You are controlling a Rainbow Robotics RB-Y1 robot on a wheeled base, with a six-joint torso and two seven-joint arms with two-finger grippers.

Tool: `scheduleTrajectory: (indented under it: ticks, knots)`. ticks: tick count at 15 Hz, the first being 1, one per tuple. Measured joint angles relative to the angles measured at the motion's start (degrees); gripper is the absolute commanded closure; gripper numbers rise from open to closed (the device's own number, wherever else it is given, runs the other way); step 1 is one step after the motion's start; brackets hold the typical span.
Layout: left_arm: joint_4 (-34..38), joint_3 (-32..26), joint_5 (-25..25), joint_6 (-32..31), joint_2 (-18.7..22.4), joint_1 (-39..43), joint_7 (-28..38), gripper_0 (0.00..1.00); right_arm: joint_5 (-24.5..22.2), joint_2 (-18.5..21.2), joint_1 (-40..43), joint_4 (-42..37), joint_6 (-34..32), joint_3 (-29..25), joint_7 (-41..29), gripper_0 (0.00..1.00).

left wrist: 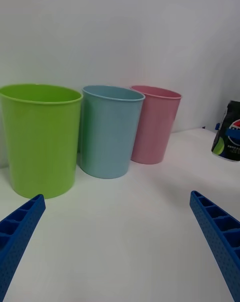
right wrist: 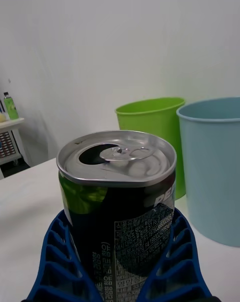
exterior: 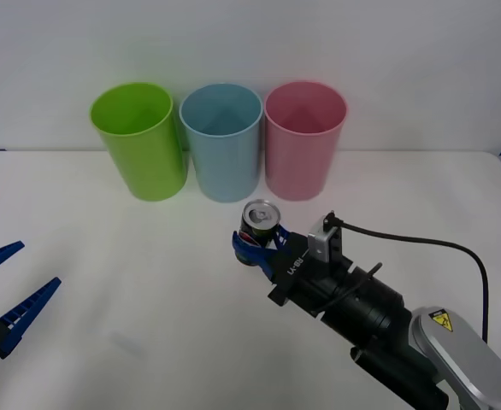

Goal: Grasp the object on the table and drop it into the matching bin: aluminum can to the light blue bin, PET bottle to the pink bin.

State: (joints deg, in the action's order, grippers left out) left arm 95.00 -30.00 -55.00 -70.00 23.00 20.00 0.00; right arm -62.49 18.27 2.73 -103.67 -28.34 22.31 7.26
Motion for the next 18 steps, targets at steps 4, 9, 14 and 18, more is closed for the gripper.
scheduleTrajectory:
  ticks: [4,9,14,18]
  knots:
    - [0.0,0.0,0.0,0.0,0.0,0.0,0.0,0.0,-0.1,0.5,0.5,-4.7,1.2,-1.4,-2.7,1.0]
    - [0.0,0.0,0.0,0.0,0.0,0.0,0.0,0.0,-3.5,0.2,-2.1,-7.2,3.6,-2.7,-10.7,1.0]
    - [0.0,0.0,0.0,0.0,0.0,0.0,0.0,0.0,-11.1,-3.0,-7.6,-6.5,6.2,-4.2,-21.2,1.0]
    - [0.0,0.0,0.0,0.0,0.0,0.0,0.0,0.0,-15.2,-6.3,-13.9,-1.4,9.3,-4.3,-22.5,1.0]
